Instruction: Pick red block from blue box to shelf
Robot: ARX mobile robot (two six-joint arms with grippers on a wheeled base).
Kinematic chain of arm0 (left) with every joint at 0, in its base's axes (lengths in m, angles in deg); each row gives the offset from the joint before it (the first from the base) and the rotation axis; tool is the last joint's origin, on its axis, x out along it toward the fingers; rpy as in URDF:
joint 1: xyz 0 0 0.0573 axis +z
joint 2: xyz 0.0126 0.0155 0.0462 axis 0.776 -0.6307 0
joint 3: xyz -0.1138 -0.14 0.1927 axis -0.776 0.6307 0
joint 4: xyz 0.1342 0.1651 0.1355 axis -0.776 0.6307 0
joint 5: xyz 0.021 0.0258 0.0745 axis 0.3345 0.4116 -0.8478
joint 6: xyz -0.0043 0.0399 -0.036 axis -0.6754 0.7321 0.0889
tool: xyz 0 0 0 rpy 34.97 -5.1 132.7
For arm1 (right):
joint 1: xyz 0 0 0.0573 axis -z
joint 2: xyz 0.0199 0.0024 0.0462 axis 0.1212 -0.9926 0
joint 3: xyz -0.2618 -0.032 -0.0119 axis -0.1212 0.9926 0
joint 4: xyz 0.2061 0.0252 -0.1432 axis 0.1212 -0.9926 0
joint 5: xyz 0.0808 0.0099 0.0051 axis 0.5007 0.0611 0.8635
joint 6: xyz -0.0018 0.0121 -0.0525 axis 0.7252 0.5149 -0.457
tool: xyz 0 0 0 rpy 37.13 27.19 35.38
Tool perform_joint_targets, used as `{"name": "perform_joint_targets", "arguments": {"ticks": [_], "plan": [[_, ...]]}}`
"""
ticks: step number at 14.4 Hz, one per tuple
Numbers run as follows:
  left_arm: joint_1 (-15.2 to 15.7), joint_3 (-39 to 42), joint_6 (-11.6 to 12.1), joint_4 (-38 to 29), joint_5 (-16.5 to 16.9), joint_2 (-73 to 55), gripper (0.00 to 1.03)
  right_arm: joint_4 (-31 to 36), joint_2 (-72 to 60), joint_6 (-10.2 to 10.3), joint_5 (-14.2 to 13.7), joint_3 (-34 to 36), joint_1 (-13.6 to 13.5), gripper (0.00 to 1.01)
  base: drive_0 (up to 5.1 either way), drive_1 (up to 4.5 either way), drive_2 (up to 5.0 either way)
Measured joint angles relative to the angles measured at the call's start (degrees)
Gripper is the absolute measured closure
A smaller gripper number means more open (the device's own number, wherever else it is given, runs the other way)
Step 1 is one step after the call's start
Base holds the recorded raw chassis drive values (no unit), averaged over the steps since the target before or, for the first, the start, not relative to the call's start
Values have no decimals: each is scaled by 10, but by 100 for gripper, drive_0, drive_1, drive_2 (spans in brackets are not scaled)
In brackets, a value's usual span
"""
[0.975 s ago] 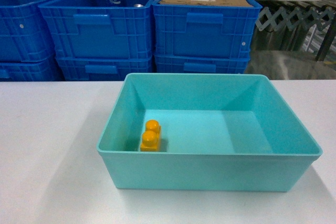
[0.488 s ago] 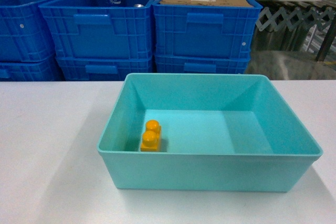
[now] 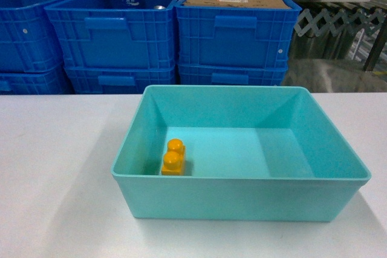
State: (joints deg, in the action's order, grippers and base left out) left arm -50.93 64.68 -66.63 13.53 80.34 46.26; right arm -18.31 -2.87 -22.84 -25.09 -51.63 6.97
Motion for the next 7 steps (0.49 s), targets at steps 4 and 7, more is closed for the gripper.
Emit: {"name": "perform_joint_targets", "arguments": {"ticks": [4,7], "plan": [[0,0,0,0,0,0,5,0,0,0,0,0,0,73,-29,-29,-29],[1,0,0,0,0,0,5,0,0,0,0,0,0,73,-165,-165,-165]]}}
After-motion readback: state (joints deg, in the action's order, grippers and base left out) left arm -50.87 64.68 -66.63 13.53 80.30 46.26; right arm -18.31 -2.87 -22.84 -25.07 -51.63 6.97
